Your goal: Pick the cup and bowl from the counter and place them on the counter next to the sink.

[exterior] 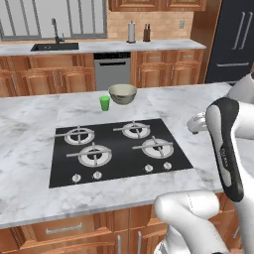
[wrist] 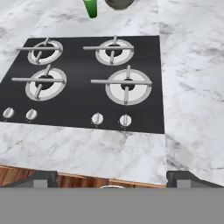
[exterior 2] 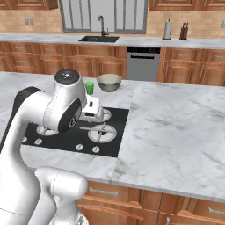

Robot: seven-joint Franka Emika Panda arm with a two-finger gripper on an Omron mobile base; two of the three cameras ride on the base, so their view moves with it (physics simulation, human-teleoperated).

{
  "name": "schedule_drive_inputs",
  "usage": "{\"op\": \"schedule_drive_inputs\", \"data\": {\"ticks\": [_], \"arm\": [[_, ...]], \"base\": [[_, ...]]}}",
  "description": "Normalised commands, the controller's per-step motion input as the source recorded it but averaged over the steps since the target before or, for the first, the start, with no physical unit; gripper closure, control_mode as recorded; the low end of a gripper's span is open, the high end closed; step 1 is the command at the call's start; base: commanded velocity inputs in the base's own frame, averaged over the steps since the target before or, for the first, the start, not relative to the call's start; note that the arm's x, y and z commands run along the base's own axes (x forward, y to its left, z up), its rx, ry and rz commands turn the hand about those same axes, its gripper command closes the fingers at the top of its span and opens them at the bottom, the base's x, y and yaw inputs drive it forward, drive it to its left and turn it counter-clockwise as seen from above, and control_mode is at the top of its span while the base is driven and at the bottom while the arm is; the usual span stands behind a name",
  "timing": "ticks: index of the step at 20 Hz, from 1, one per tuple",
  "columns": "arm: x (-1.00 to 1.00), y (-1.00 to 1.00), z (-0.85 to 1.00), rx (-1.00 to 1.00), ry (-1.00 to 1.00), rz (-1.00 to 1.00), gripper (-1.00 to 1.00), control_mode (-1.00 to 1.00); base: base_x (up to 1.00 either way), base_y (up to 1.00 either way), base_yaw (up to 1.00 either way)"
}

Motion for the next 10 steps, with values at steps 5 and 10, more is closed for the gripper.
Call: {"op": "schedule_drive_inputs", "data": {"ticks": [5, 10], "arm": [[-0.70, 0.16, 0.23, -0.01, -0.09, 0.05, -1.00, -1.00], [-0.37, 0.25, 0.23, -0.06, -0.02, 0.02, -1.00, -1.00]], "base": [[0.00, 0.00, 0.00], [0.00, 0.00, 0.00]]}}
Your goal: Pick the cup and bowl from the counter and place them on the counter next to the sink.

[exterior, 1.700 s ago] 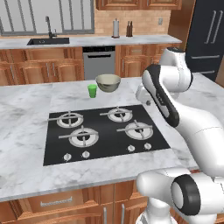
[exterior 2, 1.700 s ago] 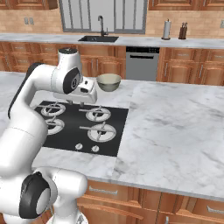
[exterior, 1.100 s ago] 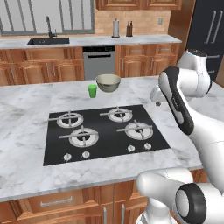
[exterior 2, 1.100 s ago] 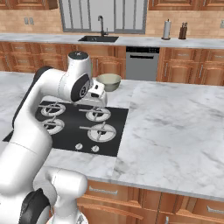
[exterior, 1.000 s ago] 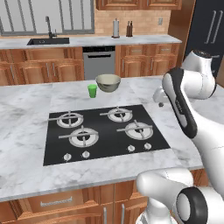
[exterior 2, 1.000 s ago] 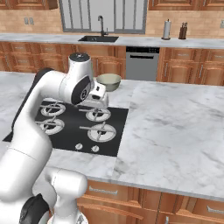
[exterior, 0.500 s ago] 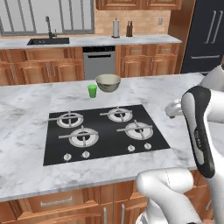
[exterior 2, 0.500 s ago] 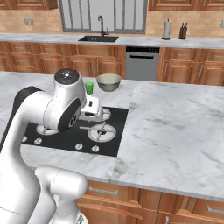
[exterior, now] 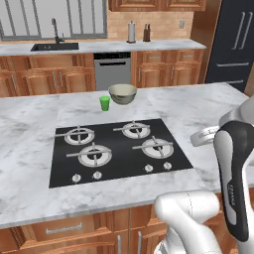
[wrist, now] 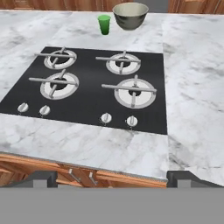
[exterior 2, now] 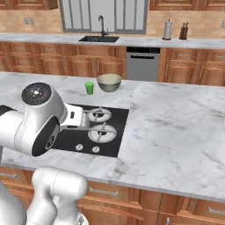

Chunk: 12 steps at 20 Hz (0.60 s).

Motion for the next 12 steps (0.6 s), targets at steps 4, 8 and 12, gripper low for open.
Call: {"op": "schedule_drive_inputs", "data": {"ticks": [4, 8, 12], "arm": [[0.00, 0.00, 0.00, 0.00, 0.00, 0.00, -1.00, -1.00], [0.00, 0.00, 0.00, 0.00, 0.00, 0.00, -1.00, -1.00], [0.00, 0.00, 0.00, 0.00, 0.00, 0.00, -1.00, -1.00]], "base": [[0.00, 0.00, 0.00], [0.00, 0.00, 0.00], [0.00, 0.00, 0.00]]}}
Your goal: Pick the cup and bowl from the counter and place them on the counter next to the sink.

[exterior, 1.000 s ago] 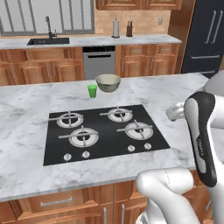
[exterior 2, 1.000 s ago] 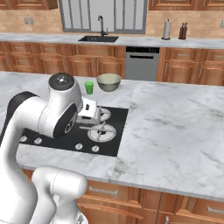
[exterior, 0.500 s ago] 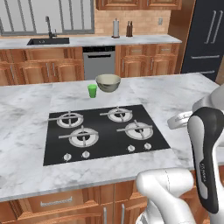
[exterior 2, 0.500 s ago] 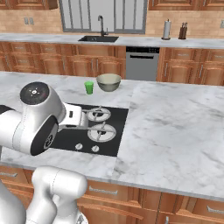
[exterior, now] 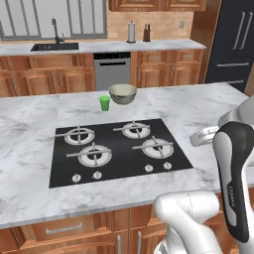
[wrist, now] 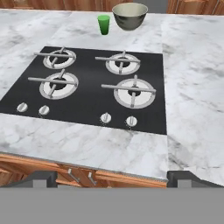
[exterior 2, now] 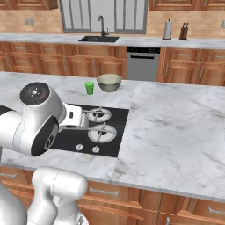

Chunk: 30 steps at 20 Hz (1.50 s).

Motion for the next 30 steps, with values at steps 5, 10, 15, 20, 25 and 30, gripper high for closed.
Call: {"op": "schedule_drive_inputs", "data": {"ticks": [5, 10, 15, 20, 25, 30], "arm": [[0.00, 0.00, 0.00, 0.00, 0.00, 0.00, -1.00, 1.00], [0.00, 0.00, 0.00, 0.00, 0.00, 0.00, -1.00, 1.00], [0.00, 0.00, 0.00, 0.00, 0.00, 0.00, -1.00, 1.00], [0.00, 0.00, 0.00, 0.00, 0.00, 0.00, -1.00, 1.00], [0.00, 0.00, 0.00, 0.00, 0.00, 0.00, -1.00, 1.00], [0.00, 0.00, 0.00, 0.00, 0.00, 0.00, -1.00, 1.00]], "base": [[-0.28, 0.00, 0.00], [-0.97, 0.00, -0.01], [-0.79, 0.00, 0.00], [0.00, -0.74, -0.01], [0.40, -1.00, 0.00], [0.13, -1.00, 0.00]]}}
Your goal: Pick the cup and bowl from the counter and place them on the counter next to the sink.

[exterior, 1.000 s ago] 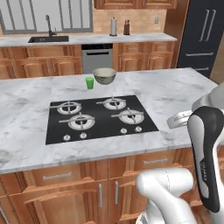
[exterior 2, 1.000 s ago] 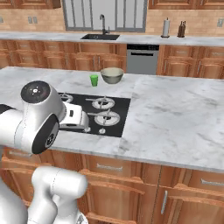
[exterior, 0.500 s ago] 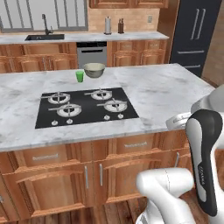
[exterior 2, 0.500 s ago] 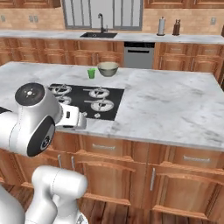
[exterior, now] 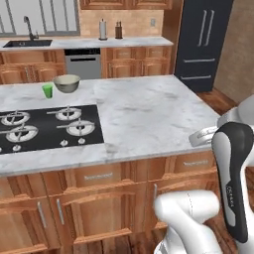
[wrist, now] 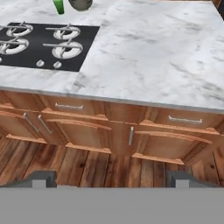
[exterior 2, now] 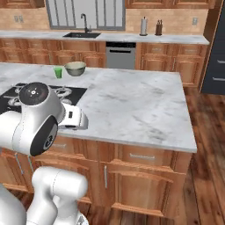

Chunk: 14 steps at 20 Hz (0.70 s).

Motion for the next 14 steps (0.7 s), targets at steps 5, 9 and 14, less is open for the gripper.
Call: {"op": "schedule_drive_inputs", "data": {"ticks": [5, 9, 14], "arm": [[0.00, 0.00, 0.00, 0.00, 0.00, 0.00, -1.00, 1.00], [0.00, 0.00, 0.00, 0.00, 0.00, 0.00, -1.00, 1.00], [0.00, 0.00, 0.00, 0.00, 0.00, 0.00, -1.00, 1.00]], "base": [[0.12, -1.00, -0.06], [0.31, -1.00, -0.08], [0.35, -1.00, -0.07]]}}
